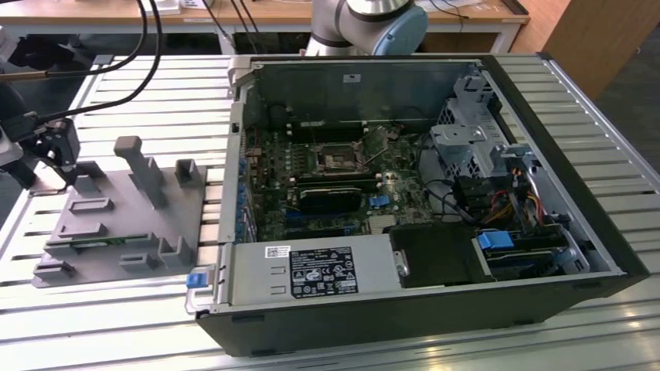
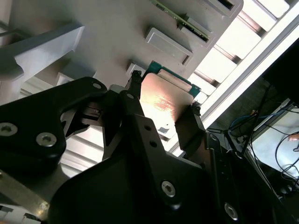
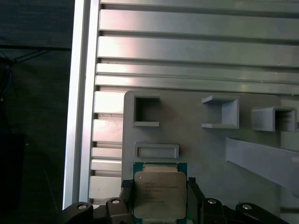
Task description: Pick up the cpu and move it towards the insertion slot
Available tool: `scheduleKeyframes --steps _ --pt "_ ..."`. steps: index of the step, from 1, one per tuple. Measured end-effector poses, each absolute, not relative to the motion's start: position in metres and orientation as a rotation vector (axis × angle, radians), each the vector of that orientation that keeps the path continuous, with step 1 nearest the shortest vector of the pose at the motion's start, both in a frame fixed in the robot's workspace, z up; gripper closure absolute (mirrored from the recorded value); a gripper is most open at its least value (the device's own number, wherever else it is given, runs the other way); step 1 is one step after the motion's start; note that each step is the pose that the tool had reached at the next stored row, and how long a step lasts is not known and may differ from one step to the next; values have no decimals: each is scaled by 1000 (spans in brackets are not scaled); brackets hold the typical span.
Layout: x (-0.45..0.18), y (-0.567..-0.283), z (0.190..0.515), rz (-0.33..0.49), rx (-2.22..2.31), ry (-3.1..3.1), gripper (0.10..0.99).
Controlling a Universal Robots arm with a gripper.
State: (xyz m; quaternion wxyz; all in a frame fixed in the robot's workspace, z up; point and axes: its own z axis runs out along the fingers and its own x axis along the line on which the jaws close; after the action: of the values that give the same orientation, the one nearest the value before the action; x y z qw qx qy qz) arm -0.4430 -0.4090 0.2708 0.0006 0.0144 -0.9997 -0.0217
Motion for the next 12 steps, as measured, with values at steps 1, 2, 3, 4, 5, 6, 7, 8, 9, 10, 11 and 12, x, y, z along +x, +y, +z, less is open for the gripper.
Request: scheduleKeyframes --steps 1,2,3,4,5,6,7,8,9,10,11,12 --pt "-443 -409 271 -68 45 -3139 545" --pt "-443 -409 272 -68 45 -3139 545" --pt "-443 -409 272 -68 45 -3139 545" --pt "-443 -409 272 -68 45 -3139 545" --pt "-443 -409 273 -68 45 -3139 545" --pt "-443 -409 273 -68 45 -3139 545" --pt "-443 -409 273 -68 45 -3139 545" --pt "-443 -409 274 -68 45 -3139 545" --pt "-443 -409 274 -68 45 -3139 545" --pt "-443 -409 274 -68 45 -3139 545" --pt "-443 -409 275 -68 45 -3139 545" --pt "-443 -409 275 -68 45 -3139 545"
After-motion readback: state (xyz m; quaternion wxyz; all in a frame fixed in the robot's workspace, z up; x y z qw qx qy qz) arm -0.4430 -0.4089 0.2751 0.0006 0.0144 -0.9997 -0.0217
